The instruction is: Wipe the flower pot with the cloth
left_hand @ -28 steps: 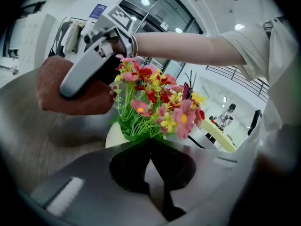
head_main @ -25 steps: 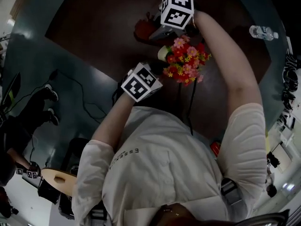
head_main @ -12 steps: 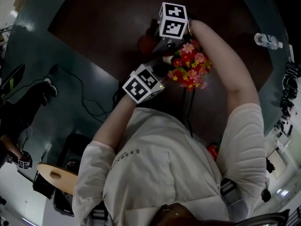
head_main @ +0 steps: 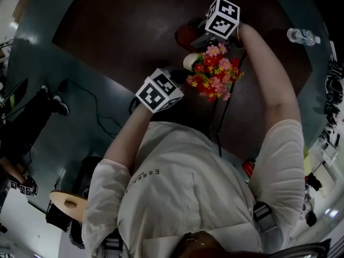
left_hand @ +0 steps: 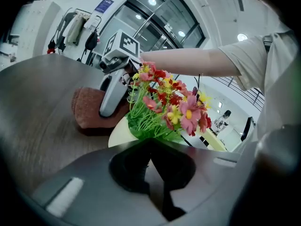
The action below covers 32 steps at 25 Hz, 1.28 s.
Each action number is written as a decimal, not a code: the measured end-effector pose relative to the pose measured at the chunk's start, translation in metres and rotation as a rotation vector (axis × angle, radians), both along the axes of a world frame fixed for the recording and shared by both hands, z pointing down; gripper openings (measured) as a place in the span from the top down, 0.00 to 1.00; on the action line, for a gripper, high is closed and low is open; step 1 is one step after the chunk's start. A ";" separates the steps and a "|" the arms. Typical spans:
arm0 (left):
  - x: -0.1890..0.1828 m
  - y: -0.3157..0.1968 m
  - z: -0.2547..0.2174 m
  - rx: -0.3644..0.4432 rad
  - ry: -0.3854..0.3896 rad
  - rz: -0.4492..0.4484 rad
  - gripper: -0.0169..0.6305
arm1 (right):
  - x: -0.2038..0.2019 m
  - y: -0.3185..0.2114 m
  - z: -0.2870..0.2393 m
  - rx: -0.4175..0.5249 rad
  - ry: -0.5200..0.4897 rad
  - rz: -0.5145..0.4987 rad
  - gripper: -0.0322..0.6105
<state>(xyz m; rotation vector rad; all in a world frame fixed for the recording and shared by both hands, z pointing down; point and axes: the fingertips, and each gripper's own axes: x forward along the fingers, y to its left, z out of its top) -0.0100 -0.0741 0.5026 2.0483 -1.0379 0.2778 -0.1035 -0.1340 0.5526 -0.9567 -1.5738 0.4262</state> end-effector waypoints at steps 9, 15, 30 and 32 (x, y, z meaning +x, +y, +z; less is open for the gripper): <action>-0.001 0.002 -0.003 0.003 -0.032 0.013 0.95 | -0.023 0.021 -0.028 -0.055 -0.117 0.012 0.87; 0.000 0.001 -0.003 0.003 -0.034 0.018 0.95 | -0.023 0.063 -0.048 -0.253 -0.119 -0.078 0.87; -0.005 0.002 -0.003 -0.004 -0.050 0.057 0.95 | 0.015 -0.019 -0.009 -0.038 -0.110 0.181 0.87; -0.008 0.003 -0.002 -0.004 -0.060 0.055 0.95 | 0.024 -0.034 -0.011 -0.011 -0.140 0.258 0.87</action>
